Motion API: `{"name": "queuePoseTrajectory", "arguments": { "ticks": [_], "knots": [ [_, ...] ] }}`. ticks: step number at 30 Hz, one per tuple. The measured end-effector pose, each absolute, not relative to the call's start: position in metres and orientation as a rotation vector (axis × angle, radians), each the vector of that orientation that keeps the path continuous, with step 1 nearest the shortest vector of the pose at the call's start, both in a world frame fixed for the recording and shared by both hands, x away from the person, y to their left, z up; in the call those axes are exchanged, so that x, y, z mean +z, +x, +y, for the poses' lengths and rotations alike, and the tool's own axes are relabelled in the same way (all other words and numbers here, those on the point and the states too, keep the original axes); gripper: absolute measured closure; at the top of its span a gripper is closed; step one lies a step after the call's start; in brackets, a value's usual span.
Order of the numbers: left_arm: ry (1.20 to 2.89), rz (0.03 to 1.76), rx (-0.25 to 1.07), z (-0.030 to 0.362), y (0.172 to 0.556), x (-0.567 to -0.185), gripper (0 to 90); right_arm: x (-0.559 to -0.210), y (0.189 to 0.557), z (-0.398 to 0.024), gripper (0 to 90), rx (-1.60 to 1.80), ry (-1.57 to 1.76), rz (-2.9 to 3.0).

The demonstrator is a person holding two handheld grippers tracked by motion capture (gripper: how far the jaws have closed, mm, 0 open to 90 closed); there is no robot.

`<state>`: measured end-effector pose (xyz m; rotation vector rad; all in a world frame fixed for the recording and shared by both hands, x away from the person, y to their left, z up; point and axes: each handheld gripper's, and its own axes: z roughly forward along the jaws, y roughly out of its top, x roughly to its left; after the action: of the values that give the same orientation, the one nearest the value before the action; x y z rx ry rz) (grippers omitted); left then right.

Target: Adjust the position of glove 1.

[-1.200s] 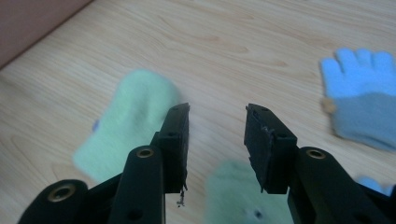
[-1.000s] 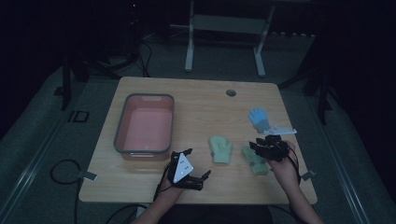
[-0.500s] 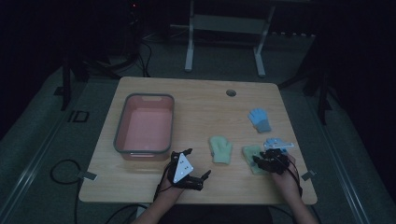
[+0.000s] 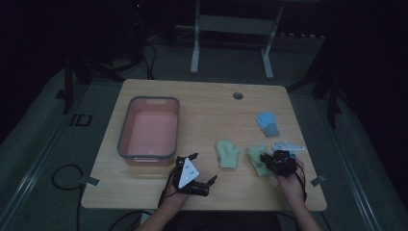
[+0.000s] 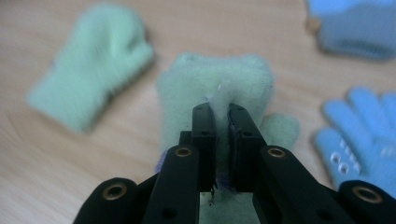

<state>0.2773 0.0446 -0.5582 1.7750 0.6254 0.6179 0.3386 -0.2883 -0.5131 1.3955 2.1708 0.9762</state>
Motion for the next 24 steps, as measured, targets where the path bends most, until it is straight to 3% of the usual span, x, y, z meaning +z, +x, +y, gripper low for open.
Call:
{"name": "queuePoseTrajectory", "arguments": {
  "ticks": [8, 24],
  "knots": [
    [1.775, 0.624, 0.621, 0.045, 0.277, -0.558, 0.1, -0.488, 0.352, -0.272, 83.2, 1.039, 1.51, 1.979],
    [1.775, 0.62, 0.622, 0.045, 0.277, -0.558, 0.1, -0.52, 0.362, -0.269, 82.9, 0.963, 1.614, 1.92]
  ]
}}
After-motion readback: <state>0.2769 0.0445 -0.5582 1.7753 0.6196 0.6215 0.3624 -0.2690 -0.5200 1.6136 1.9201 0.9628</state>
